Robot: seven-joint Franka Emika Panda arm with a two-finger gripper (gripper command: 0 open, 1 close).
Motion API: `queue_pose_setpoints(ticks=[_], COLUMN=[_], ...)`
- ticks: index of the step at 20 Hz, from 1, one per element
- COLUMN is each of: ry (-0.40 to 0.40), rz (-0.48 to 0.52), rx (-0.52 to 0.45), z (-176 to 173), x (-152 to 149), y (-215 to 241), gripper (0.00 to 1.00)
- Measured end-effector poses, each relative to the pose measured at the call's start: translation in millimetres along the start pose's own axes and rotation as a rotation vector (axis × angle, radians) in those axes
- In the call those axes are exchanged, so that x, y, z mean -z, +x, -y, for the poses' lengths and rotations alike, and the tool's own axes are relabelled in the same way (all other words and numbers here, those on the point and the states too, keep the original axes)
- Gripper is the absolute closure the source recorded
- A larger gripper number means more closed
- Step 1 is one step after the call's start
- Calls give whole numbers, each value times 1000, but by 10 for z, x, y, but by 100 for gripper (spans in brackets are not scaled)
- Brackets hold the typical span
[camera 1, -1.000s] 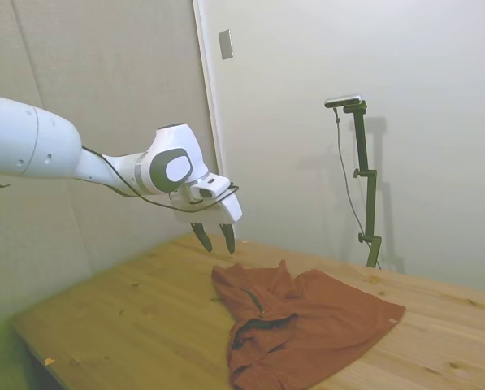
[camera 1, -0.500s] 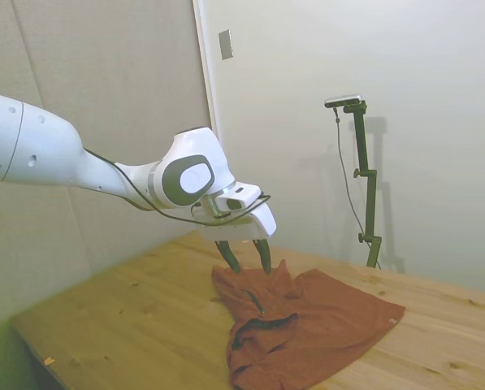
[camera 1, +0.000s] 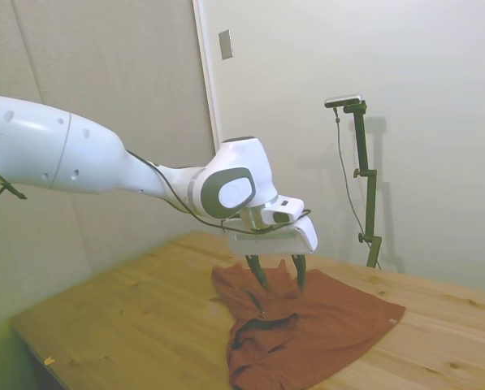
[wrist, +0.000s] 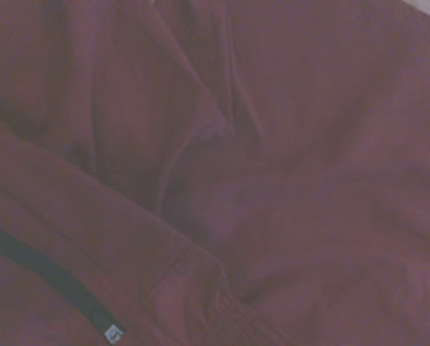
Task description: Unfold the shorts
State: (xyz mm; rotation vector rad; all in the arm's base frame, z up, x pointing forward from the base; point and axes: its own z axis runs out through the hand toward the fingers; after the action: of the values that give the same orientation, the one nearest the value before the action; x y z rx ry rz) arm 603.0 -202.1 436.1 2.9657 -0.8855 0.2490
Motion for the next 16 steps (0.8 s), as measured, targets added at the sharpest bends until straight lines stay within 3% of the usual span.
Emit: queue_pose_setpoints(ticks=[8, 16], ry=[97, 114], rz=[183, 249], rx=[101, 141], z=[-233, -70], x=[-385, -690], y=[274, 284], gripper=[0, 0])
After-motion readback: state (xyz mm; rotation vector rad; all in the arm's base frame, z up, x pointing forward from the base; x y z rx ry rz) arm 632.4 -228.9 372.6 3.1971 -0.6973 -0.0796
